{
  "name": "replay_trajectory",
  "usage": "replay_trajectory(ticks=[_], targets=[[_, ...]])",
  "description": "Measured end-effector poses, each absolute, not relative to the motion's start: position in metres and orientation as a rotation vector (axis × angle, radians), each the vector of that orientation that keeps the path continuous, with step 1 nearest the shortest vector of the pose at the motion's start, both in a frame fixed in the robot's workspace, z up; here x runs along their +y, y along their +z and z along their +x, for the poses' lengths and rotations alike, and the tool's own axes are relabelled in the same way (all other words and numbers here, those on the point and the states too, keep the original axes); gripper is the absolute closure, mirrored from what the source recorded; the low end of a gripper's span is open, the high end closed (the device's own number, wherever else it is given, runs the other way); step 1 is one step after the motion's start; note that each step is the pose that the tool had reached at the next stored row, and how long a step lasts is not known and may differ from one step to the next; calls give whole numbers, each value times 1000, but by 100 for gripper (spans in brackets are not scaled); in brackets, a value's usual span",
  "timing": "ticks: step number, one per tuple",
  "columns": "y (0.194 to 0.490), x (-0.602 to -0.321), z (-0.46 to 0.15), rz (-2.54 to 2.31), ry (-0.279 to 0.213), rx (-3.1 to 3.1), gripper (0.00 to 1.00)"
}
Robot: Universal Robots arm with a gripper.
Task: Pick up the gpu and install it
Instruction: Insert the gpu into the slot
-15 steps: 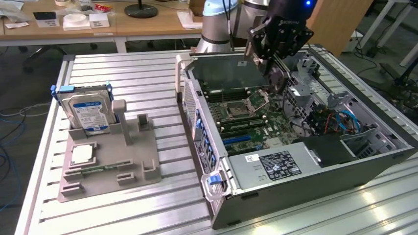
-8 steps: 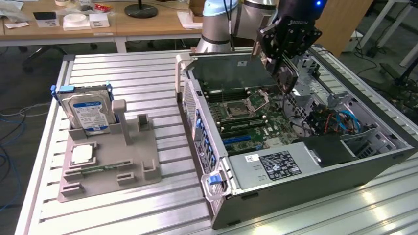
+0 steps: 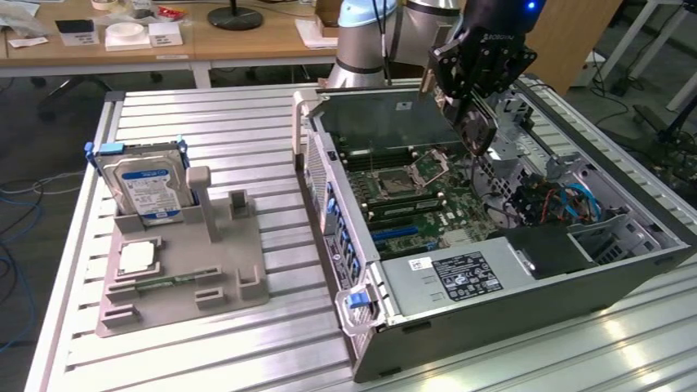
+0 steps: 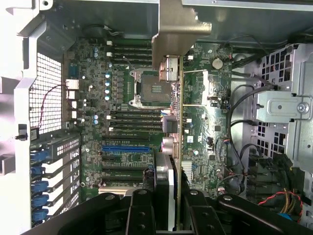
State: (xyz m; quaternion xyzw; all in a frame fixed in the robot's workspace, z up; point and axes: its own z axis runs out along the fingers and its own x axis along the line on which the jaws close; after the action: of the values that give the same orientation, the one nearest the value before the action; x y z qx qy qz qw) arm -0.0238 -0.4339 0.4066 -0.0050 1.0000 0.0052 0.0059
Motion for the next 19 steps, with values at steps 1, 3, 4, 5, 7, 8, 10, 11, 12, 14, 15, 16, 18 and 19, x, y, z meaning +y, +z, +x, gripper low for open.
replay_trajectory(ticks=[1,3,4,5,7,8,10,11,12,14,15,16,18,19], targets=[[407,-434,-24,-16,16,3130,72],[407,-434,-24,-16,16,3130,72],[407,-434,-24,-16,16,3130,72],[407,-434,-24,-16,16,3130,72],[407,-434,-24,-29,16,3130,72],[407,-434,-24,-52,16,3129,72],[407,-434,-24,-108,17,3128,72],[407,-434,-24,-139,17,3127,72],[407,-434,-24,-167,17,3126,72],[407,-434,-24,-224,17,3122,72],[407,-434,-24,-251,18,3120,72],[407,-434,-24,-282,18,3118,72],[407,-434,-24,-338,18,3113,72],[407,-434,-24,-359,18,3110,72]])
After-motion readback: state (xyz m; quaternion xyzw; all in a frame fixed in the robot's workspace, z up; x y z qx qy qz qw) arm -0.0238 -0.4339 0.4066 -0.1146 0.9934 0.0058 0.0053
